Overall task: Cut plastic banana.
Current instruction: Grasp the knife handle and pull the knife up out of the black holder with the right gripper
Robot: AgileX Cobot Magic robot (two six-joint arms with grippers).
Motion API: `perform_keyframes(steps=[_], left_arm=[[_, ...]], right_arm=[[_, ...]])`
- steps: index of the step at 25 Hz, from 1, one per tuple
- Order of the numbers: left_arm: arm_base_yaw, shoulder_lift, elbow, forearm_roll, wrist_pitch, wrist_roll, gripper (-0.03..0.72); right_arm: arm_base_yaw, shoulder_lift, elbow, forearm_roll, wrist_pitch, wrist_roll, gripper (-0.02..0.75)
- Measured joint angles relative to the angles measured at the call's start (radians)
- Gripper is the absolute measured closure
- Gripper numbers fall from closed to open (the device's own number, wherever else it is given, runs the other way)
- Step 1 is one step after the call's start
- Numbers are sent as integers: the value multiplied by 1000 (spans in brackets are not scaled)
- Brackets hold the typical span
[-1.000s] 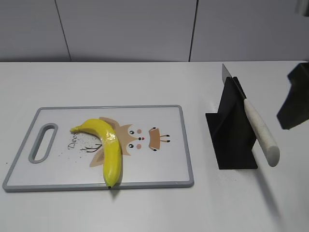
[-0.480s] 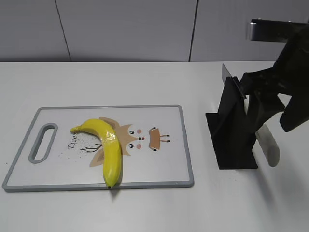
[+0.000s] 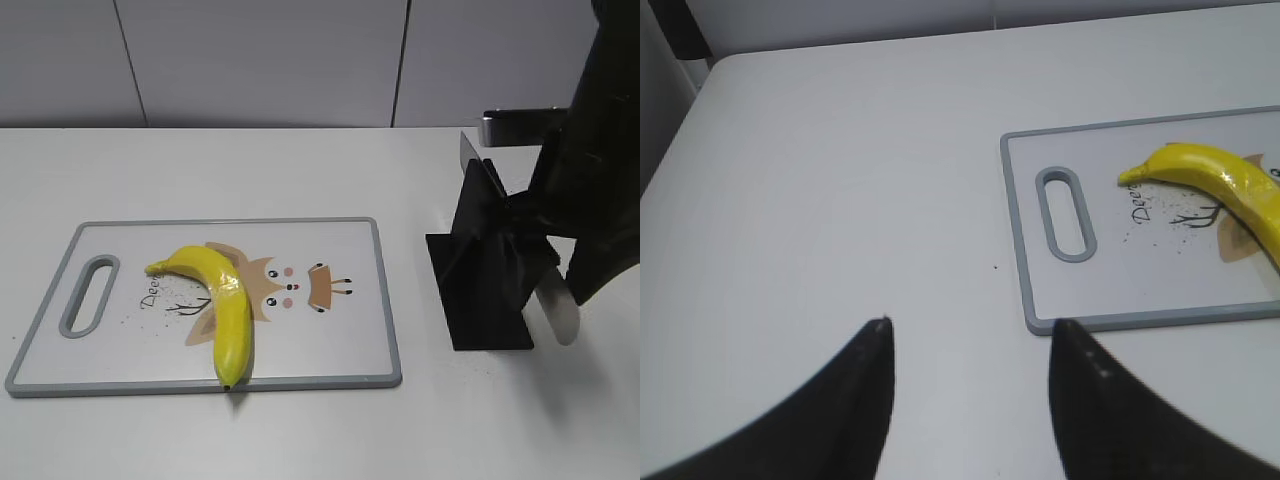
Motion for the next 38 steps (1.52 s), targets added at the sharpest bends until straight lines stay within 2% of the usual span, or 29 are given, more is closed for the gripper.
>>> perform_keyframes(steps=[8, 15, 27, 38], left_arm=[[0, 0, 0, 0, 0, 0, 200], [0, 0, 0, 0, 0, 0, 200], [0, 0, 0, 1, 0, 0, 200], [0, 0, 0, 6, 0, 0, 200]], right_arm=[[0, 55, 0, 1, -48, 0, 318], [0, 55, 0, -10, -54, 14, 542], [0, 46, 0, -10, -49, 37, 545], [0, -99, 0, 0, -31, 37, 547]])
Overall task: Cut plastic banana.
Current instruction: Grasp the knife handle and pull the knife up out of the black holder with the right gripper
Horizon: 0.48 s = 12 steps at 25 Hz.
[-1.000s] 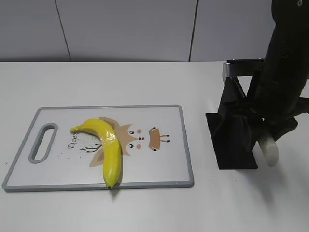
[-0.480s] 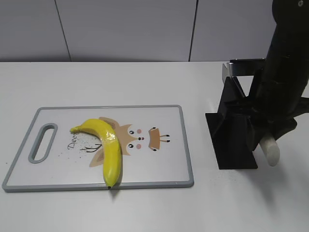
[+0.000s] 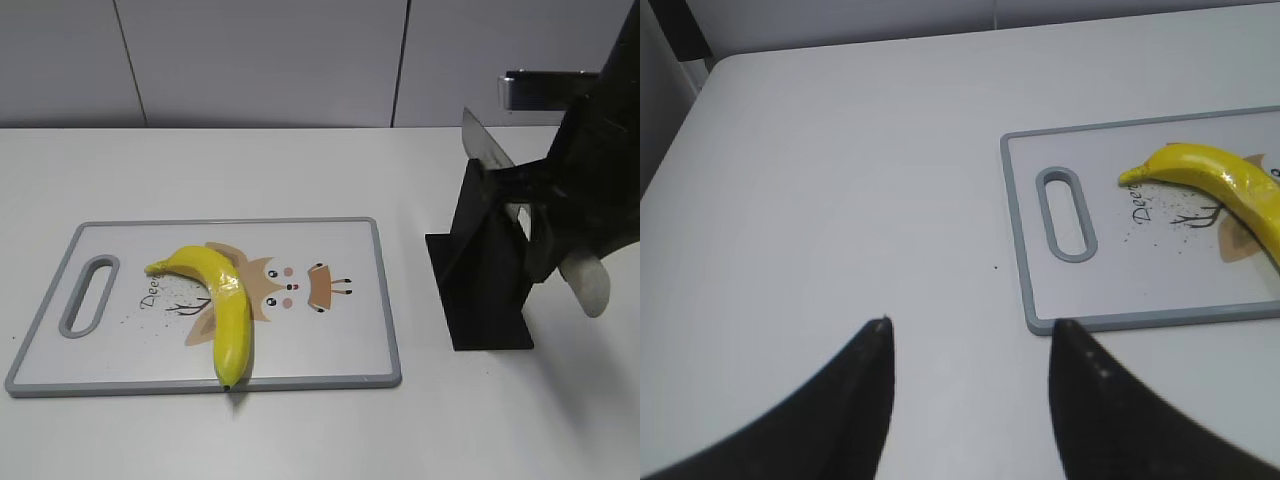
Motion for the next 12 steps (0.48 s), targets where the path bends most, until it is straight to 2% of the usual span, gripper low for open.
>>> perform_keyframes(steps=[6, 12], left_arm=[[0, 0, 0, 0, 0, 0, 200], [0, 0, 0, 0, 0, 0, 200]], right_arm=[[1, -70, -18, 0, 1, -4, 550], [1, -95, -118, 0, 5, -12, 550]])
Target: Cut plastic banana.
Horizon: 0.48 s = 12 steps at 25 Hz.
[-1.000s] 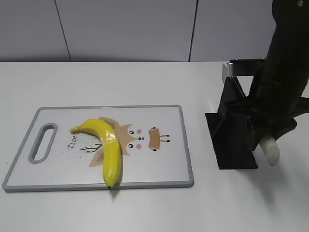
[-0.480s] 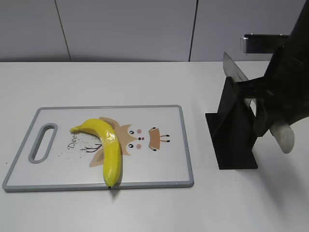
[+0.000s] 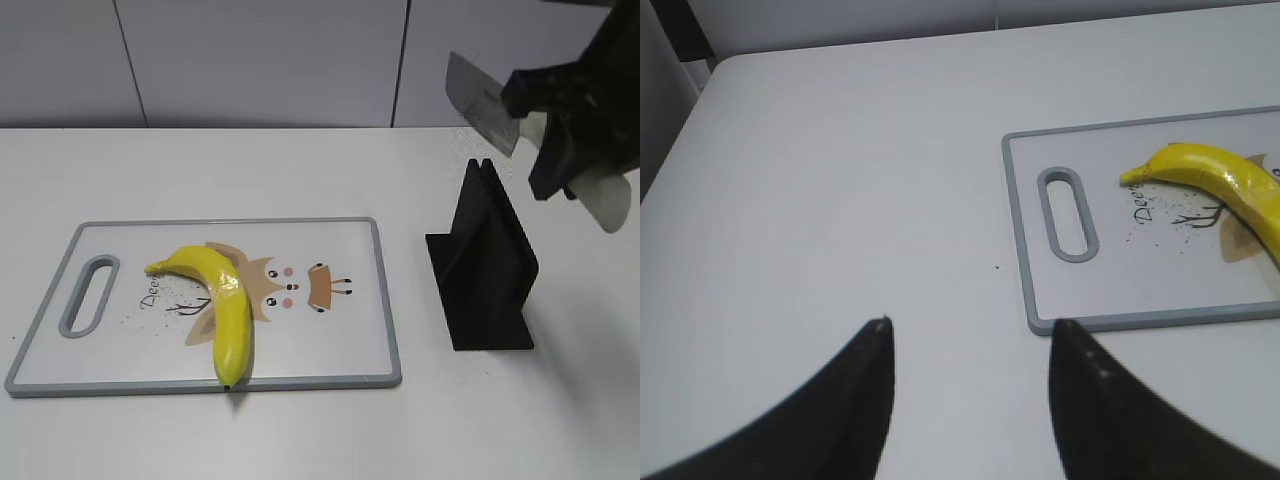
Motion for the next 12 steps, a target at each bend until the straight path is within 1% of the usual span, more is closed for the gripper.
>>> perform_keyframes(steps=[3, 5, 9, 12], left_arm=[[0, 0, 0, 0, -1, 0, 200], [0, 0, 0, 0, -3, 0, 200], [0, 13, -2, 0, -14, 0, 200], [0, 73, -16, 10, -83, 0, 200]], right_arm=[[0, 0, -45, 0, -12, -49, 550], [0, 0, -64, 0, -36, -133, 550], [0, 0, -70, 10, -49, -371, 550], [0, 0, -70, 12, -78, -475, 550]])
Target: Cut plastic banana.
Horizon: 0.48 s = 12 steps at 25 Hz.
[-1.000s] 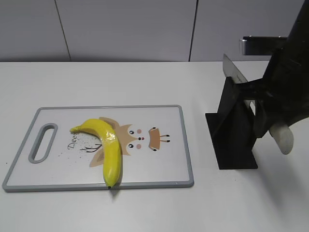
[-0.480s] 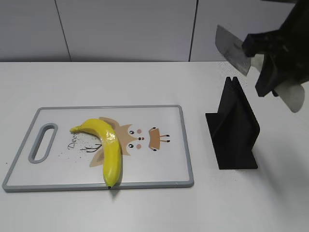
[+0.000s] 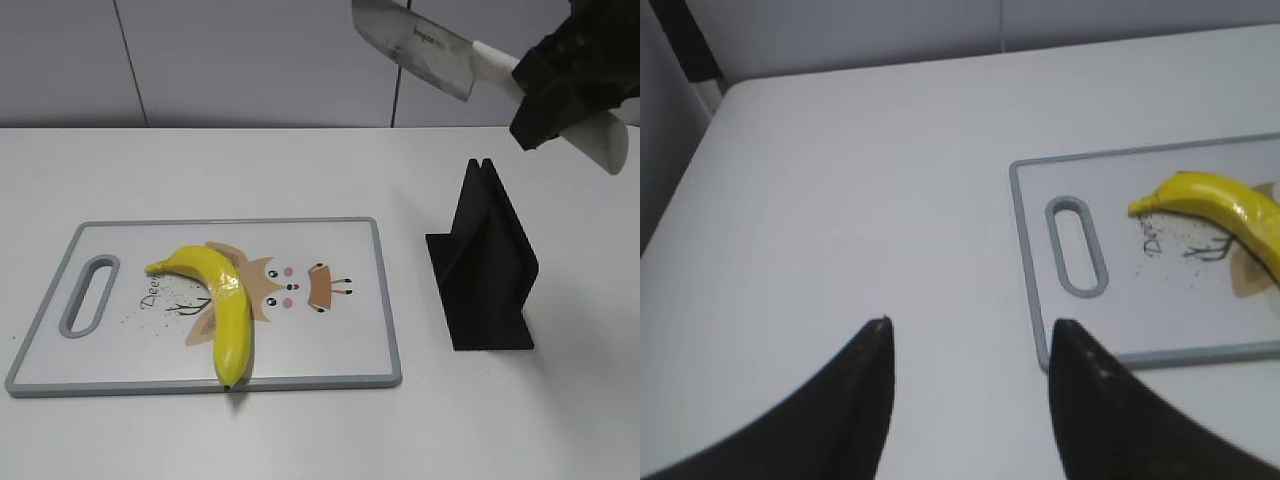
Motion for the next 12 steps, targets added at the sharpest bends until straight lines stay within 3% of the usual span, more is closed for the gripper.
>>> perform_keyframes(steps=[5, 12], left_arm=[[0, 187, -11, -1, -210, 12, 200], [0, 483, -93, -132, -445, 199, 106]], right_arm=[[0, 9, -1, 35, -69, -253, 550], [0, 89, -45, 203, -56, -584, 550]])
